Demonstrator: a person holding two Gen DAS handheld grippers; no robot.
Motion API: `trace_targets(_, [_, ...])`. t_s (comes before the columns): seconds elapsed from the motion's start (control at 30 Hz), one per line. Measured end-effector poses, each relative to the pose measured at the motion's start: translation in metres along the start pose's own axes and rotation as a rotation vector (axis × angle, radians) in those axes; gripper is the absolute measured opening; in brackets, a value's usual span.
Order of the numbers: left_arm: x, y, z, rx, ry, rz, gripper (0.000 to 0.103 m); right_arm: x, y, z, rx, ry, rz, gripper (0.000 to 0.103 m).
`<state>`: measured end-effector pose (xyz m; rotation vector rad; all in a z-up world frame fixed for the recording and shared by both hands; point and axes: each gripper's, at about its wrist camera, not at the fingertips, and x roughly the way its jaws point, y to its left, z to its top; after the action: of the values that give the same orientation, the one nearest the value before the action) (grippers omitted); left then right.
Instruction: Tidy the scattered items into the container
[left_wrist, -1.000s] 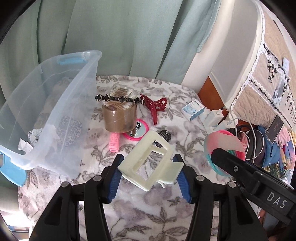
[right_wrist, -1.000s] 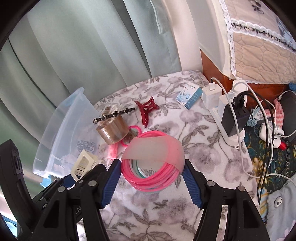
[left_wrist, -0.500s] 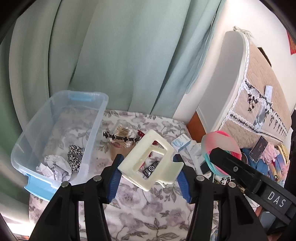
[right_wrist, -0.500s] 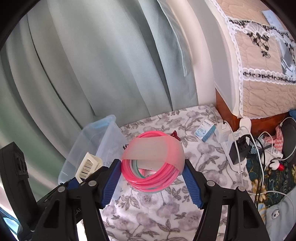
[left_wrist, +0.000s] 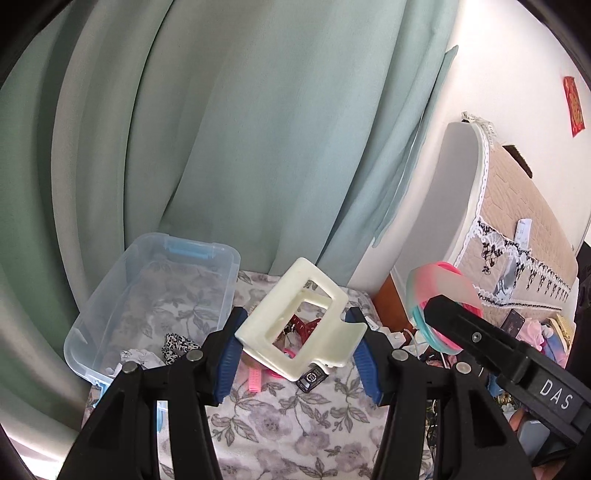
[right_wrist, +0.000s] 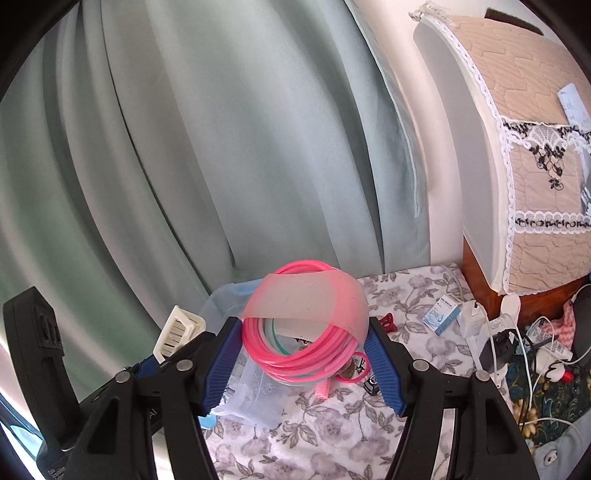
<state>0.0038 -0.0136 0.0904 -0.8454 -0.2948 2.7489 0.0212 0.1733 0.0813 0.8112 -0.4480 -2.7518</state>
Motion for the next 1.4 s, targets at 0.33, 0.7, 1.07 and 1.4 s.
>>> trace_targets(0.33, [-0.019, 0.028, 0.013, -0.034, -0.054, 0.034, 0.056, 0.003, 0.037, 0.013, -0.06, -0.027, 0.054, 0.07])
trace_targets(0.7, [-0.028, 0.069, 0.019, -0.082, -0.078, 0.099, 0.056, 0.025, 0.072, 0.011, -0.11, 0.0, 0.101, 0.07])
trace_targets(1.07, [-0.016, 0.111, 0.014, -0.158, -0.037, 0.146, 0.056, 0.063, 0.092, 0.002, -0.138, 0.079, 0.126, 0.07])
trace_targets(1.4, [-0.001, 0.142, 0.013, -0.201, -0.001, 0.182, 0.056, 0.105, 0.104, -0.003, -0.158, 0.146, 0.139, 0.07])
